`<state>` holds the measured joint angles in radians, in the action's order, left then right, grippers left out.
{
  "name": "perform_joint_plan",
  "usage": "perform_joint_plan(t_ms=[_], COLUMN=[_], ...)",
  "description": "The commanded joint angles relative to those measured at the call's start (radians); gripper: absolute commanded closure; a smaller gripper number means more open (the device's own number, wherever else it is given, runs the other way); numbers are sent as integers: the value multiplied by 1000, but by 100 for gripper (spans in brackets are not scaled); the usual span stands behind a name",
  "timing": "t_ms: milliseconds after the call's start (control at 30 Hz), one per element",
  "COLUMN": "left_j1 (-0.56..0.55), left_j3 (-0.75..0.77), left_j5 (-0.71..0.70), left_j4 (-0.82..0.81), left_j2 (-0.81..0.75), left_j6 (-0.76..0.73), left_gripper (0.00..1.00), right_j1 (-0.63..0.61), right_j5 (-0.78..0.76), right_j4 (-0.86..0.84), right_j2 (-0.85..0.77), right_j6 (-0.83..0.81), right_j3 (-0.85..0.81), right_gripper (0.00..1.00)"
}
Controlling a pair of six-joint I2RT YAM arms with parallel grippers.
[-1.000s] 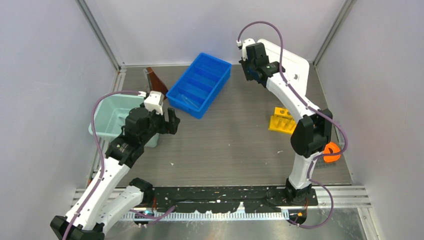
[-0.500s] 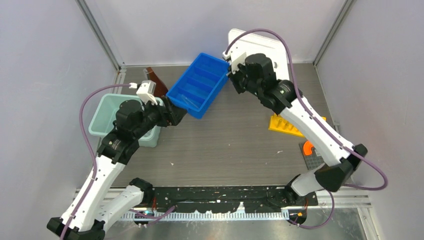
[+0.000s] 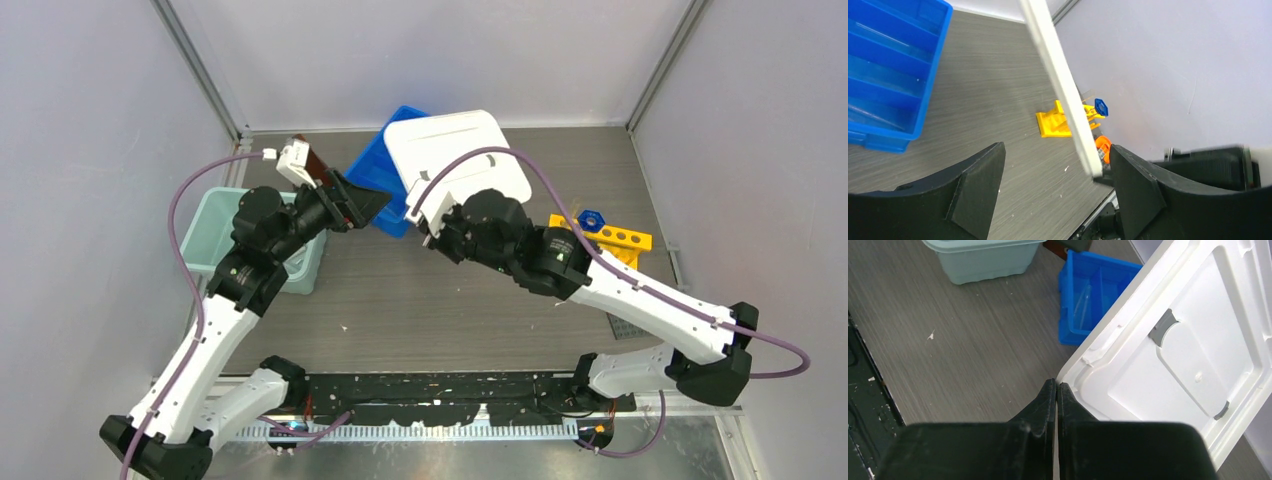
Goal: Organize the chemistry lab equipment
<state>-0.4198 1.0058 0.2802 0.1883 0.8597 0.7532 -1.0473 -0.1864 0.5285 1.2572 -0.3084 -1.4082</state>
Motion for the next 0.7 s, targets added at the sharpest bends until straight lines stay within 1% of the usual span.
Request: perform_joint_plan(t_ms=[0,100,167,367,467,567,633,667], left_j1=[-4,-4,-4,-4,-4,-4,-4,-4], left_j3=[-4,-34,-41,-59,-73,-90,-99,-102], left_j5=[42,45,45,48,41,38,31,26], left_j4=[-172,-220,-220,-211,-217,-217,-205,-193], left_j2=[35,63,79,98,87,73,65,60], left_j6=[55,73,72,78,78,77,79,82], left_gripper=[21,23,27,39,51,67,76,79], right_j1=[-74,-132,-165,-196,-197,-197,-197,-198], right_j5=[-90,-131,-162,-160,-145,-145,-159,-175], right_j4=[-109,-118,-139,-187,-206,-231,-252,-264], right_j2=[-29,-8,-3,2,11,16,15,13], right_j6=[-44,-56,-70,-86,-100,-120,-139,-147], right_j3=[13,24,42,85,115,140,158,170], right_gripper=[99,99,99,99,99,99,96,92])
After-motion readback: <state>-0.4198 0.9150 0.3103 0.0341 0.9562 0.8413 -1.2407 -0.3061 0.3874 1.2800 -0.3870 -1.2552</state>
